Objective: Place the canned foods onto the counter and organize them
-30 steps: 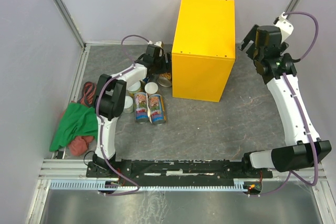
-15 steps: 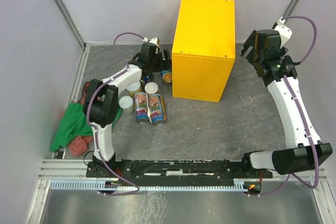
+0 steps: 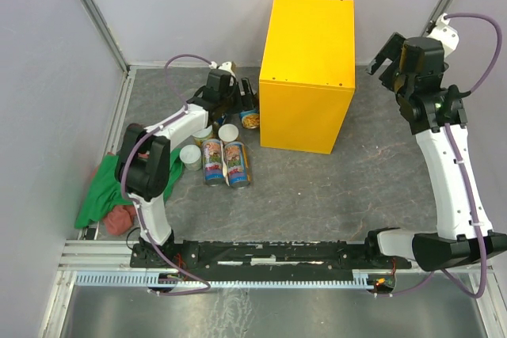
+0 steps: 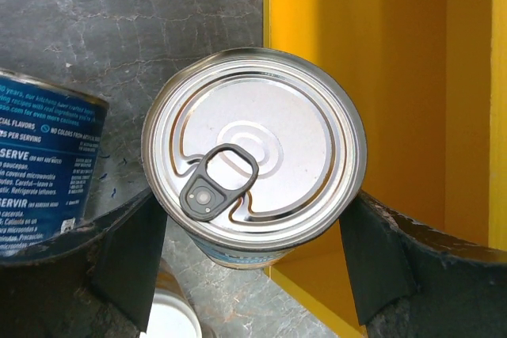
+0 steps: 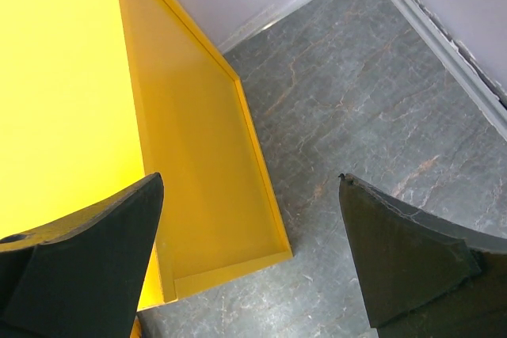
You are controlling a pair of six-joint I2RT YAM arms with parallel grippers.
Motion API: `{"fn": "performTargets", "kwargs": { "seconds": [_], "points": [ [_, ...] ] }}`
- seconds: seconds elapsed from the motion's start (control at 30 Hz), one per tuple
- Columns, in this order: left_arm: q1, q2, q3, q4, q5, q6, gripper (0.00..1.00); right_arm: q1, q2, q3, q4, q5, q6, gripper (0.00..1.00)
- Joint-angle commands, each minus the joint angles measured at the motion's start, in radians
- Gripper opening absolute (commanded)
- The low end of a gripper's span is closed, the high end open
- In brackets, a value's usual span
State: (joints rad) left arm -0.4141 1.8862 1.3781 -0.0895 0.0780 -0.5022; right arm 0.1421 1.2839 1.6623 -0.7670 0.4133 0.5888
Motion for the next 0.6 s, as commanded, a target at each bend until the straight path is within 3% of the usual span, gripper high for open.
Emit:
{"fn": "performTargets", "kwargs": {
  "seconds": [0.0,0.33,0.57],
  "points": [
    [-0.002,-0.165,0.027,0.208,-0.017,-0.035,0.03,0.004,-0.002,-0.011,-0.023,-0.007,0.030,0.99],
    [-0.005,-0.312,-0.043,0.235,-0.042,-0.064,0.03,0.002,0.040,-0.025,-0.081,-0.033,0.080,0.99],
    [-0.007,-0.424,-0.055,0.181,-0.080,-0.032,0.03,0.004,-0.027,-0.105,-0.091,-0.060,0.084,0.99]
  ]
}}
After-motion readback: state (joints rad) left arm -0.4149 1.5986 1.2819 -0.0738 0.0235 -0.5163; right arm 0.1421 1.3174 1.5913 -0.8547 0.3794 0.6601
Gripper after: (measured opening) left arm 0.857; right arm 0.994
